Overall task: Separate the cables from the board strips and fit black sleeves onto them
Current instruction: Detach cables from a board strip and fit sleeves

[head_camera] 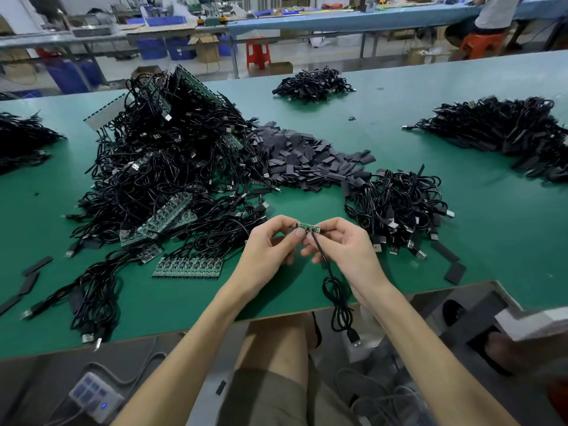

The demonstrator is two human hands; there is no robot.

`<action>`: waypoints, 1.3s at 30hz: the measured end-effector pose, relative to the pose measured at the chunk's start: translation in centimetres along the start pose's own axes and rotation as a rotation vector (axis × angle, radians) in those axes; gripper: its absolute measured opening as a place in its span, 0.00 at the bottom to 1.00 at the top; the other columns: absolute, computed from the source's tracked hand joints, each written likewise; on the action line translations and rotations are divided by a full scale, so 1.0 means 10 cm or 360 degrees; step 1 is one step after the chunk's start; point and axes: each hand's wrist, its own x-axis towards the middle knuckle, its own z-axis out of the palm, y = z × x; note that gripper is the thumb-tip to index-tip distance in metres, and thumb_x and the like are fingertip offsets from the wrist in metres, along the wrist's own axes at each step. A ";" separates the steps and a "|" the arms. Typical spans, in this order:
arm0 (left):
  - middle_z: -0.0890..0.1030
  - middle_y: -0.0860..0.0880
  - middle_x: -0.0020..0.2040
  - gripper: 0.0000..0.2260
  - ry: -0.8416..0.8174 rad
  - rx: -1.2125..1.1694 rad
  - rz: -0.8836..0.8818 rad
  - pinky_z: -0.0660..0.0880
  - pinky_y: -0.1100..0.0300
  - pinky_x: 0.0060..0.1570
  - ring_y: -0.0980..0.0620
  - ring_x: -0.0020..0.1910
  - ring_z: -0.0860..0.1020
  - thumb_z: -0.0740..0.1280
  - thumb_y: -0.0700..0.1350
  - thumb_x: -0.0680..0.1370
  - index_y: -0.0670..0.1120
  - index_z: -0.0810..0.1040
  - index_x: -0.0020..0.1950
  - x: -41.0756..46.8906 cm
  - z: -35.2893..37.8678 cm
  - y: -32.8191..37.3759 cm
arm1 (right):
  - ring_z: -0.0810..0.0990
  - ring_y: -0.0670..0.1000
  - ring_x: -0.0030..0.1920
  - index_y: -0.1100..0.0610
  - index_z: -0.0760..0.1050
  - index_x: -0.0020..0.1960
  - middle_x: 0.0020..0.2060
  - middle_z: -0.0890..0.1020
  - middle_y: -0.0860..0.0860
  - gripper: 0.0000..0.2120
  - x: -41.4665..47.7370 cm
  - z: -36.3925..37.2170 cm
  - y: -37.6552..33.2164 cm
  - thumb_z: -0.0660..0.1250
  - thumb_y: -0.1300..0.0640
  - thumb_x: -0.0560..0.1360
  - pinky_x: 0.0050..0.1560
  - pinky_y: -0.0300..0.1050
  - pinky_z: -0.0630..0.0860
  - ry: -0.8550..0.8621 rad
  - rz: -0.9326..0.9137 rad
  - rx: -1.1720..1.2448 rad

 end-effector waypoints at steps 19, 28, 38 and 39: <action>0.77 0.51 0.38 0.06 0.0217 -0.0176 -0.0053 0.70 0.64 0.29 0.52 0.31 0.74 0.75 0.44 0.77 0.46 0.81 0.51 -0.01 -0.03 0.00 | 0.79 0.49 0.26 0.65 0.79 0.50 0.37 0.86 0.57 0.06 0.03 -0.05 0.08 0.70 0.61 0.81 0.21 0.36 0.66 0.0022 0.0037 -0.0188; 0.81 0.58 0.34 0.10 0.0244 -0.0073 -0.0066 0.66 0.66 0.28 0.56 0.32 0.69 0.68 0.39 0.82 0.52 0.86 0.56 -0.03 -0.02 0.01 | 0.78 0.50 0.25 0.64 0.79 0.50 0.35 0.85 0.56 0.06 0.01 -0.05 0.08 0.69 0.60 0.82 0.20 0.37 0.66 0.0059 0.0036 -0.0116; 0.80 0.59 0.39 0.11 0.0190 0.0106 -0.0071 0.69 0.65 0.33 0.59 0.35 0.74 0.71 0.39 0.80 0.48 0.85 0.61 -0.03 -0.02 0.00 | 0.78 0.50 0.24 0.65 0.80 0.48 0.33 0.84 0.55 0.09 -0.01 -0.06 0.07 0.69 0.59 0.82 0.20 0.37 0.66 0.0066 0.0041 -0.0209; 0.79 0.60 0.38 0.12 0.0181 0.0196 -0.0046 0.70 0.63 0.36 0.57 0.36 0.74 0.71 0.39 0.79 0.46 0.84 0.62 -0.03 -0.02 0.00 | 0.78 0.50 0.24 0.66 0.80 0.48 0.33 0.84 0.55 0.09 -0.01 -0.06 0.07 0.69 0.59 0.82 0.20 0.37 0.66 0.0063 0.0041 -0.0217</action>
